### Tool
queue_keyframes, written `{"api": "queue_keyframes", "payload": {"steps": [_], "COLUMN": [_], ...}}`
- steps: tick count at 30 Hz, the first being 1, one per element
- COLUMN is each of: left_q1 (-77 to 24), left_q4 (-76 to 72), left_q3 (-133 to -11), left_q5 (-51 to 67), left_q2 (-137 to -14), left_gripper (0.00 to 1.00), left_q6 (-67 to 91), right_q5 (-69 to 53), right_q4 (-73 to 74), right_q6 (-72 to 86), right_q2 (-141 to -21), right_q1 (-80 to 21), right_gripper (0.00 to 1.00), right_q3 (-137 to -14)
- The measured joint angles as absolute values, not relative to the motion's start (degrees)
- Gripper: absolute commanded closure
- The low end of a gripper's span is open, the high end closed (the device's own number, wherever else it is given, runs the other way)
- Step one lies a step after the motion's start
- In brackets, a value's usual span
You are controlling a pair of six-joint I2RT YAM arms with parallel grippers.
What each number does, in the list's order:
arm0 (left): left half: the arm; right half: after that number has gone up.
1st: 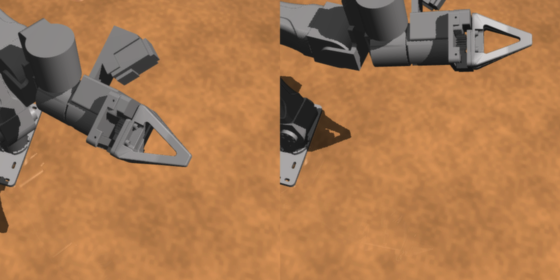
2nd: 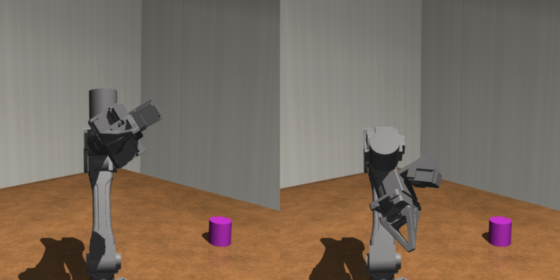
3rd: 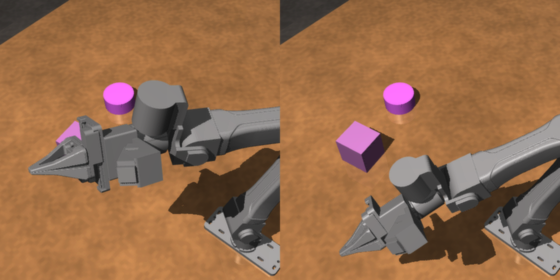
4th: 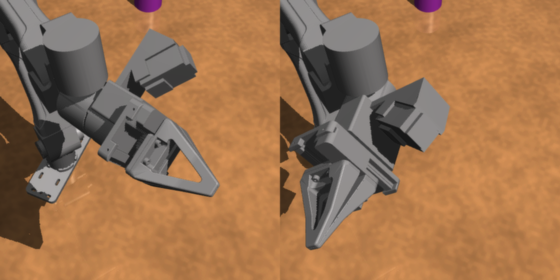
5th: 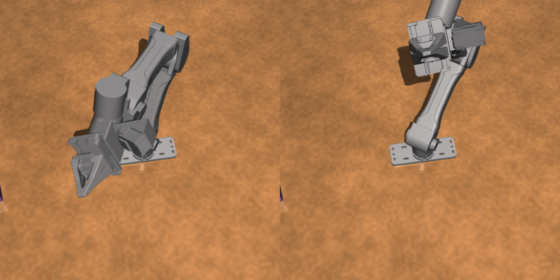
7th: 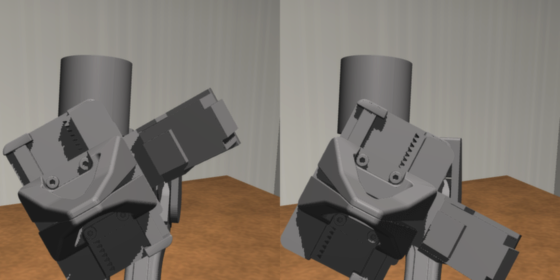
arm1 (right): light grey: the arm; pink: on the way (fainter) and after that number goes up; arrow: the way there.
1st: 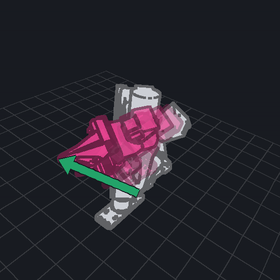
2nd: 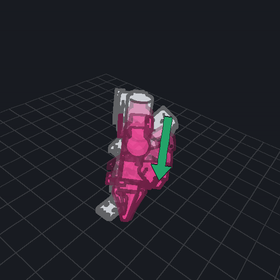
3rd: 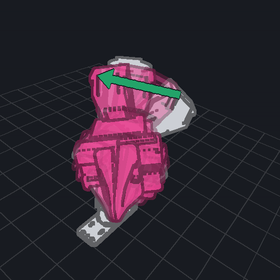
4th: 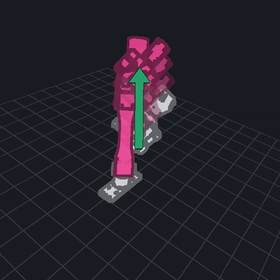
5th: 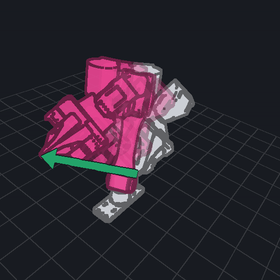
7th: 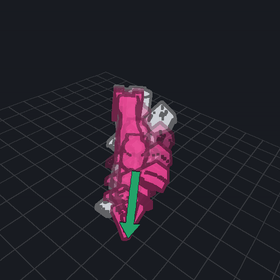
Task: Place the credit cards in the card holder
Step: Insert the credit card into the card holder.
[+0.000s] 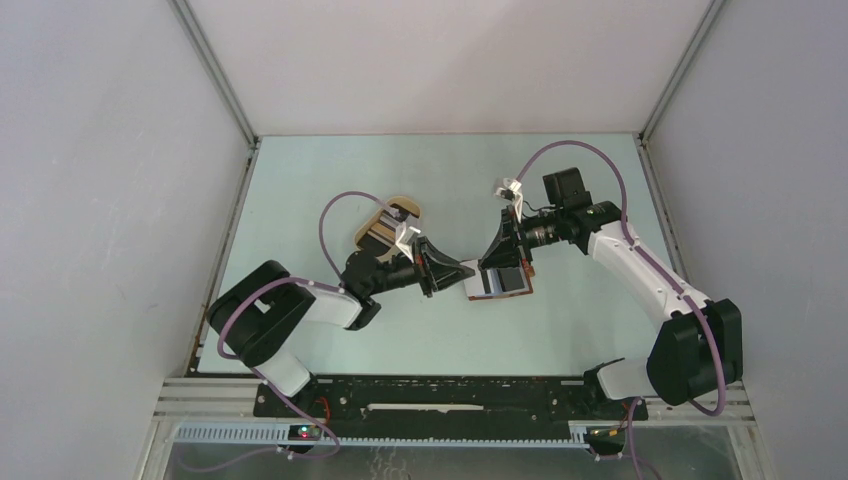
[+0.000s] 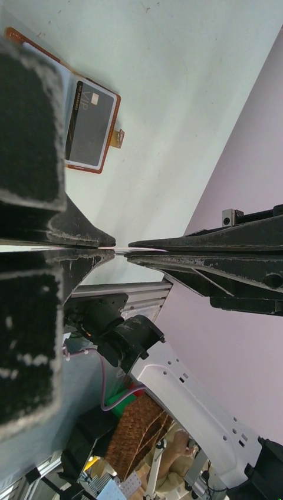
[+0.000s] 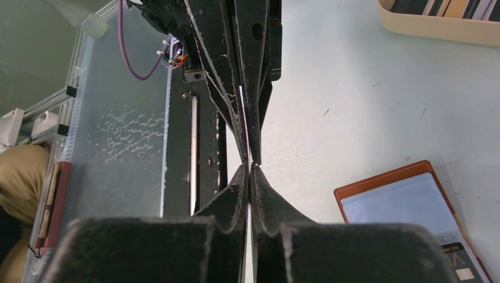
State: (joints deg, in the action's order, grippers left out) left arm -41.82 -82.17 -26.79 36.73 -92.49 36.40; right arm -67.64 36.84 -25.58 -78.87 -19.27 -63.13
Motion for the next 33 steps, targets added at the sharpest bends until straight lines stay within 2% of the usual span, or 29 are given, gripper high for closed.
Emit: {"api": "queue_keyframes", "payload": {"steps": [4, 12, 17, 23, 29, 33], "left_q1": [-41.87, -41.89, -41.89, -41.89, -41.87, -41.47], "left_q4": [-82.21, -82.11, -82.13, -82.17, -82.41, -82.59], "left_q3": [-26.81, -26.04, -21.82, -15.81, -11.4, -11.25], "left_q5": [36.77, 33.89, 28.56, 20.93, 12.45, 11.4], "left_q2": [-92.49, -91.48, -87.13, -79.75, -72.34, -71.96], "left_gripper": [0.86, 0.49, 0.34, 0.01, 0.0, 0.0], "left_q6": [36.42, 34.52, 30.85, 24.43, 22.04, 23.11], "right_q5": [-67.64, -68.12, -67.33, -64.84, -64.2, -63.16], "right_q4": [37.04, 39.13, 40.21, 41.12, 39.88, 36.47], "right_q6": [-26.37, -28.82, -30.15, -31.16, -29.58, -26.39], "right_q2": [-78.87, -78.87, -78.87, -78.76, -76.64, -72.66], "right_q1": [-19.27, -19.62, -19.64, -18.65, -13.85, -10.74], "right_gripper": [1.0, 1.0, 1.0, 1.0, 1.0, 1.0], "right_q3": [-63.13, -63.13, -63.13, -63.13, -62.39, -59.27]}}
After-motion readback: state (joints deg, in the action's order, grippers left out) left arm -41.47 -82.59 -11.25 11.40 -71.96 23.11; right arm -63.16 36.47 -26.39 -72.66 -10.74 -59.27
